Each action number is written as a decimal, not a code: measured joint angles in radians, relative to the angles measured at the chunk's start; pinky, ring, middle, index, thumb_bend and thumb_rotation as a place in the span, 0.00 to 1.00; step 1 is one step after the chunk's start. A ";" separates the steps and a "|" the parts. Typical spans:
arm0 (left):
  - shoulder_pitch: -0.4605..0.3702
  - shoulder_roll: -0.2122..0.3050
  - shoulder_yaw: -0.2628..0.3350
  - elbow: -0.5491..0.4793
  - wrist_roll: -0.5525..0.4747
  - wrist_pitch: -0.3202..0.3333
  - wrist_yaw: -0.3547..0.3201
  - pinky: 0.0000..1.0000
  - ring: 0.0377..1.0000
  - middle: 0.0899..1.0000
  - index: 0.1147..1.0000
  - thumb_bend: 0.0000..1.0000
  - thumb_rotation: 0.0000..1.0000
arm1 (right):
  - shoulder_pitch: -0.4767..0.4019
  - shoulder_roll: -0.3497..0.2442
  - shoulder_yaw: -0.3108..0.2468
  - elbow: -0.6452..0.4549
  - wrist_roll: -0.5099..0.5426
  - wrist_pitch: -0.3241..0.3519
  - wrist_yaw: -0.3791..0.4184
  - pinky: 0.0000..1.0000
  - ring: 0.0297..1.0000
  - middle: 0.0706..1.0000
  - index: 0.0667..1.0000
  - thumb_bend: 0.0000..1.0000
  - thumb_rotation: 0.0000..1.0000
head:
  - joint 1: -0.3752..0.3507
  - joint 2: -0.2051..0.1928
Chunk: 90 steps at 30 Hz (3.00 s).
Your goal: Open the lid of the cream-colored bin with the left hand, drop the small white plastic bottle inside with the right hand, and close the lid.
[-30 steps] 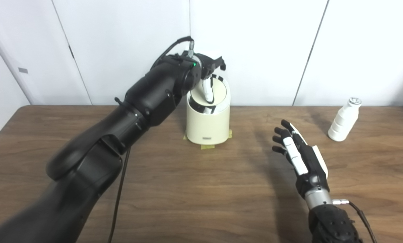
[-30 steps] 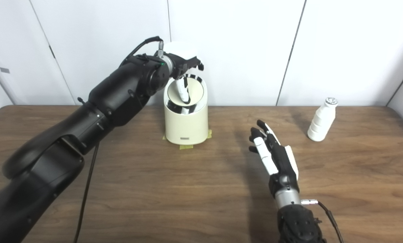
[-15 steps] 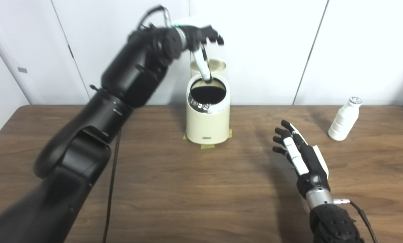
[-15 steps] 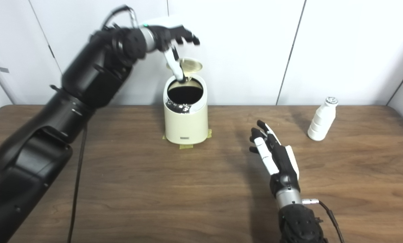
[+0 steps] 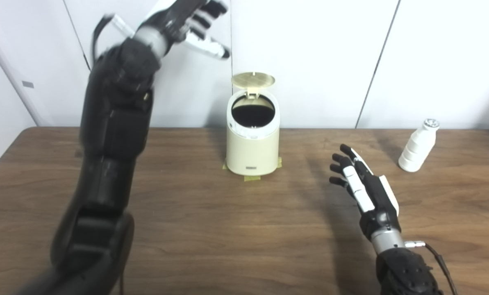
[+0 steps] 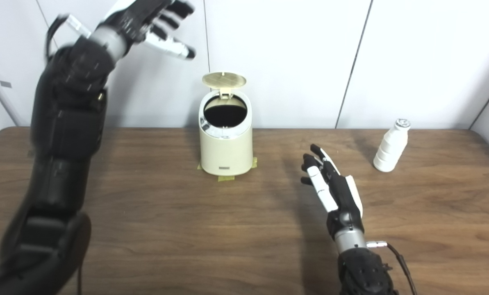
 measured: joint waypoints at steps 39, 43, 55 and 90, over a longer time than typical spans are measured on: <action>0.763 -0.129 0.067 -0.293 -0.578 -0.104 0.426 0.91 0.91 0.93 0.97 0.49 0.72 | 0.011 -0.056 -0.123 0.040 -0.023 -0.061 -0.069 0.68 0.76 0.82 0.83 0.73 0.32 | -0.070 0.018; 0.775 -0.128 0.059 -0.277 -0.601 -0.106 0.430 0.94 0.93 0.95 0.98 0.52 0.75 | 0.018 -0.087 -0.134 0.020 -0.089 -0.048 -0.091 0.61 0.71 0.78 0.79 0.76 0.30 | -0.136 0.018; 0.781 -0.061 0.047 -0.222 -0.641 -0.124 0.428 0.96 0.95 0.95 0.98 0.53 0.81 | 0.025 -0.108 -0.209 -0.078 -0.163 0.012 -0.127 0.72 0.75 0.76 0.77 0.87 0.21 | -0.350 -0.041; 0.808 0.032 -0.003 -0.282 -0.653 -0.067 0.422 1.00 0.96 0.95 1.00 0.37 0.70 | -0.219 -0.300 -0.201 0.189 -0.353 0.121 -0.085 0.79 0.91 0.94 0.92 0.90 0.18 | -0.465 -0.132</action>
